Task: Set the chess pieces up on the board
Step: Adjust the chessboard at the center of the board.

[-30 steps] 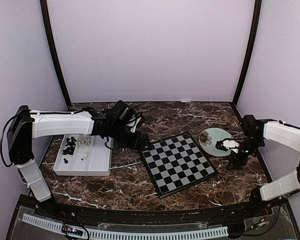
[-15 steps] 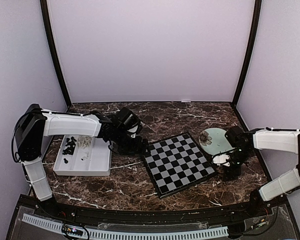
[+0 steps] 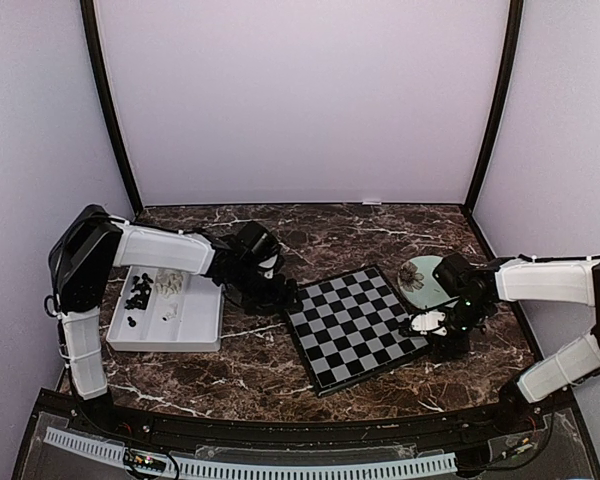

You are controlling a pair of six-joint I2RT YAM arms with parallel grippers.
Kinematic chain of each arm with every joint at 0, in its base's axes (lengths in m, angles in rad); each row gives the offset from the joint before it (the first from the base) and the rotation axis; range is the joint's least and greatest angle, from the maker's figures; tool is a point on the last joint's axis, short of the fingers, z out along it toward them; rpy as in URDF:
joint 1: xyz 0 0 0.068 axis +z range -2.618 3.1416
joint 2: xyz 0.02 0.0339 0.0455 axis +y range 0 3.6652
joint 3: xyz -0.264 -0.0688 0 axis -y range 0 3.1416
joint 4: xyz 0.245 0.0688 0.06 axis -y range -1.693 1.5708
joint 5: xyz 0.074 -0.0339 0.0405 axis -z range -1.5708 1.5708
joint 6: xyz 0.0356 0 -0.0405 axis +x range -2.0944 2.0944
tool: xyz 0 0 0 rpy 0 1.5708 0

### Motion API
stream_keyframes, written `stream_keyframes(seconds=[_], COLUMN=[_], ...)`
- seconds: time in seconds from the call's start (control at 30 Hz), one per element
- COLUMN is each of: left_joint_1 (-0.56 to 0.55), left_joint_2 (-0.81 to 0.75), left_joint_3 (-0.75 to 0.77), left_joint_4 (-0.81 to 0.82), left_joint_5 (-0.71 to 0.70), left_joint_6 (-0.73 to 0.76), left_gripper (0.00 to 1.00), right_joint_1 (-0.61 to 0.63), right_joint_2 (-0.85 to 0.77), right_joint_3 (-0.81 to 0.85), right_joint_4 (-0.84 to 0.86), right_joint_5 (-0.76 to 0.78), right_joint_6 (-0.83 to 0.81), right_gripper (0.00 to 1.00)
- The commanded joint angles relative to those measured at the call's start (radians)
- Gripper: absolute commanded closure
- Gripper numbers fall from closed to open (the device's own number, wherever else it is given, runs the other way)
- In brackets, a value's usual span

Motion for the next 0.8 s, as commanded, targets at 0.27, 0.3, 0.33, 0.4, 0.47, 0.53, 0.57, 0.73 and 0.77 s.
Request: stream_keyframes(seconds=[0.27, 0.3, 0.33, 0.4, 0.47, 0.53, 0.57, 0.73, 0.77], left_joint_1=[0.031, 0.032, 0.031, 0.031, 0.031, 0.030, 0.031, 0.033, 0.034], left_joint_2=[0.155, 0.161, 0.172, 0.181, 0.184, 0.188, 0.188, 0.163, 0.150], left_joint_3=[0.190, 0.201, 0.217, 0.233, 0.239, 0.245, 0.250, 0.324, 0.358], left_joint_4=[0.057, 0.056, 0.055, 0.062, 0.076, 0.078, 0.071, -0.107, -0.143], left_joint_5=[0.054, 0.063, 0.067, 0.079, 0.088, 0.088, 0.085, -0.044, -0.071], left_joint_6=[0.047, 0.049, 0.054, 0.061, 0.067, 0.067, 0.069, 0.173, 0.190], left_gripper=[0.19, 0.19, 0.19, 0.20, 0.20, 0.20, 0.20, 0.20, 0.20], right_joint_1=[0.036, 0.036, 0.035, 0.036, 0.035, 0.035, 0.035, 0.035, 0.034], right_joint_2=[0.007, 0.004, 0.002, -0.003, -0.011, -0.014, -0.014, -0.046, -0.061], right_joint_3=[-0.051, -0.054, -0.057, -0.061, -0.063, -0.065, -0.065, -0.053, -0.045], right_joint_4=[0.059, 0.059, 0.059, 0.059, 0.059, 0.056, 0.054, 0.022, 0.002], right_joint_5=[-0.013, -0.010, -0.007, -0.007, -0.013, -0.019, -0.020, -0.032, -0.031], right_joint_6=[0.050, 0.051, 0.052, 0.055, 0.059, 0.064, 0.066, 0.080, 0.088], right_gripper=[0.48, 0.48, 0.49, 0.48, 0.48, 0.49, 0.48, 0.47, 0.46])
